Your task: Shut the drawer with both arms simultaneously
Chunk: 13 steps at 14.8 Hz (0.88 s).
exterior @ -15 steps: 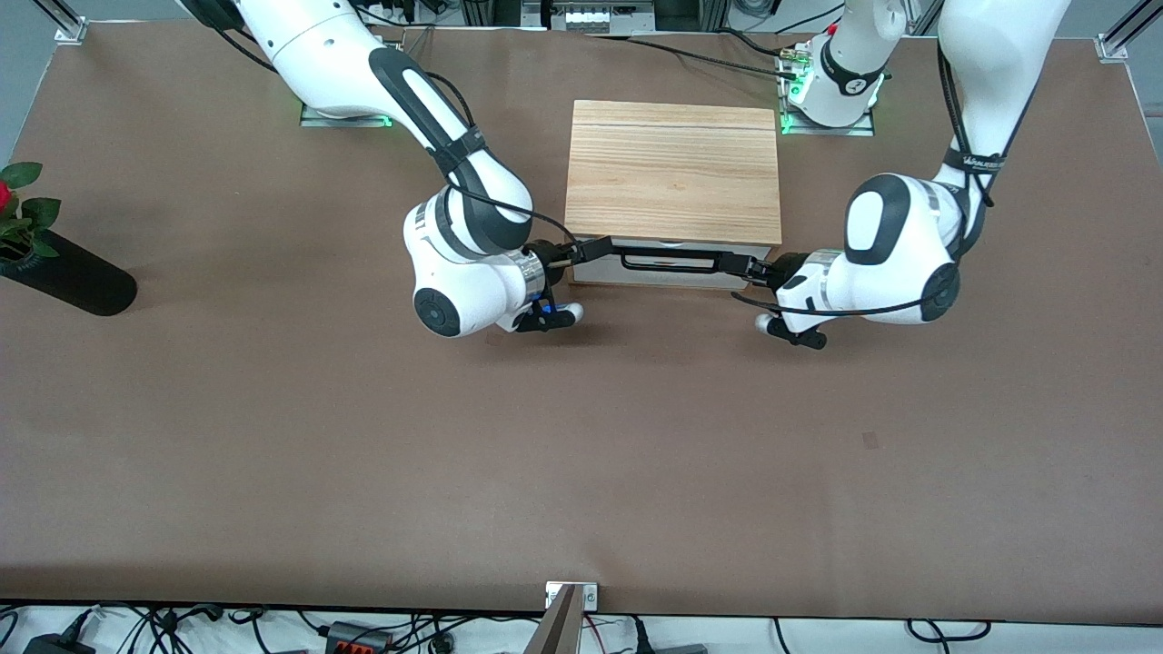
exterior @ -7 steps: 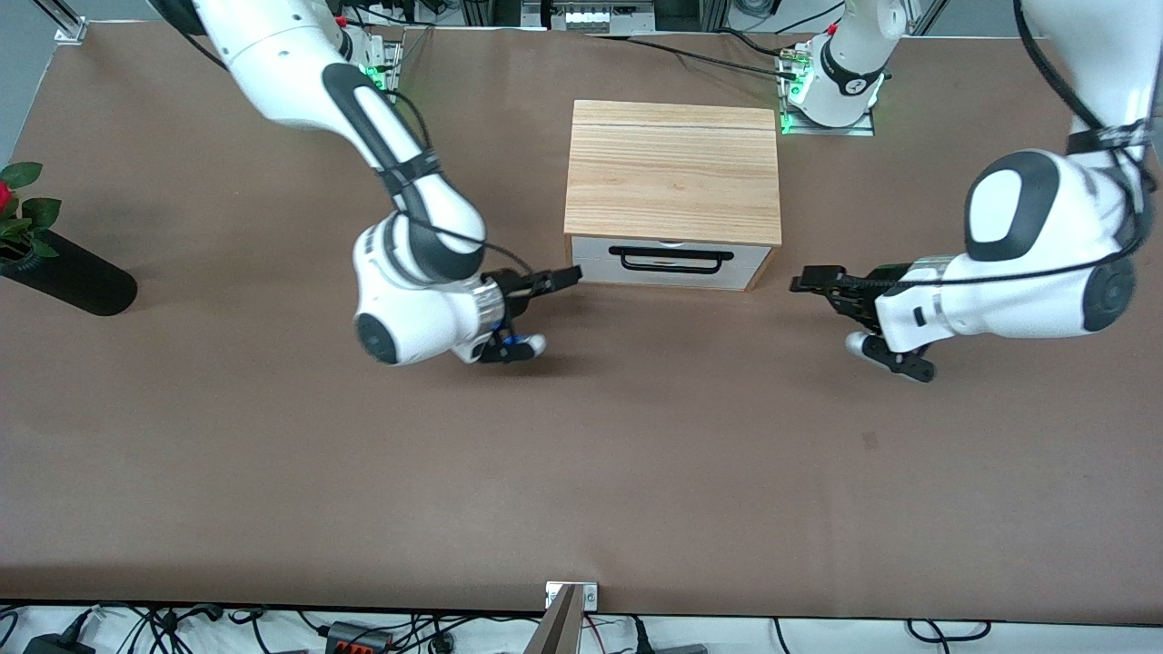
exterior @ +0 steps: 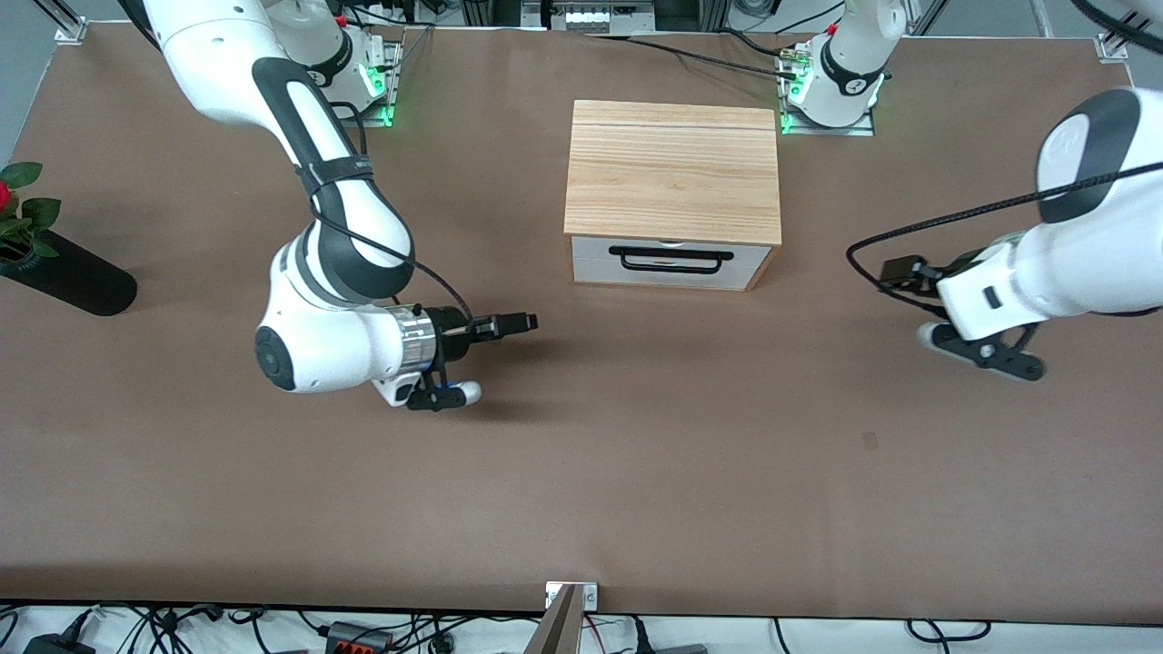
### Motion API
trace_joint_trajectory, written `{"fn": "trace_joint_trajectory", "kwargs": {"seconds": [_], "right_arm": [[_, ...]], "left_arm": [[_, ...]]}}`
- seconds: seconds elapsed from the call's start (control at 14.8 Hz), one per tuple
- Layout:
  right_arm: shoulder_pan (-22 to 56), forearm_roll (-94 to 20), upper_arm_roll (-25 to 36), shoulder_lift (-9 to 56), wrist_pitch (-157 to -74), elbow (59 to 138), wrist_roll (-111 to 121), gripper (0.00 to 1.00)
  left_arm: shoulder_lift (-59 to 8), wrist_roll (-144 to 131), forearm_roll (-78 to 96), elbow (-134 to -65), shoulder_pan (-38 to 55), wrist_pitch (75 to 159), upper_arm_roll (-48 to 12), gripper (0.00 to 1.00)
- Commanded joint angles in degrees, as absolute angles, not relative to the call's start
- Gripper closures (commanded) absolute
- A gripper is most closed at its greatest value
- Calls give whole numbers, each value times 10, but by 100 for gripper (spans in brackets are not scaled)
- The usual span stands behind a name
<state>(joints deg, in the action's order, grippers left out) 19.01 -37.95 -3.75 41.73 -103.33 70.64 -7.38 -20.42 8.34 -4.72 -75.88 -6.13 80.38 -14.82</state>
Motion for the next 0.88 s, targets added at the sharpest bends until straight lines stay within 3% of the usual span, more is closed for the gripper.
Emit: {"fn": "trace_joint_trajectory", "kwargs": {"seconds": [0.0, 0.27, 0.54, 0.81], "right_arm": [[192, -328, -25, 422, -1018, 672, -118, 0], [193, -306, 45, 416, -935, 625, -190, 0], [194, -295, 140, 402, -905, 609, -197, 0], [192, -152, 164, 381, -905, 582, -178, 0]], "left_arm": [[-203, 63, -86, -691, -56, 723, -131, 0], [-133, 37, -44, -741, -52, 755, -77, 0], [-20, 13, -14, -921, -26, 906, -26, 0], [14, 21, -17, -971, -15, 959, -26, 0]]}}
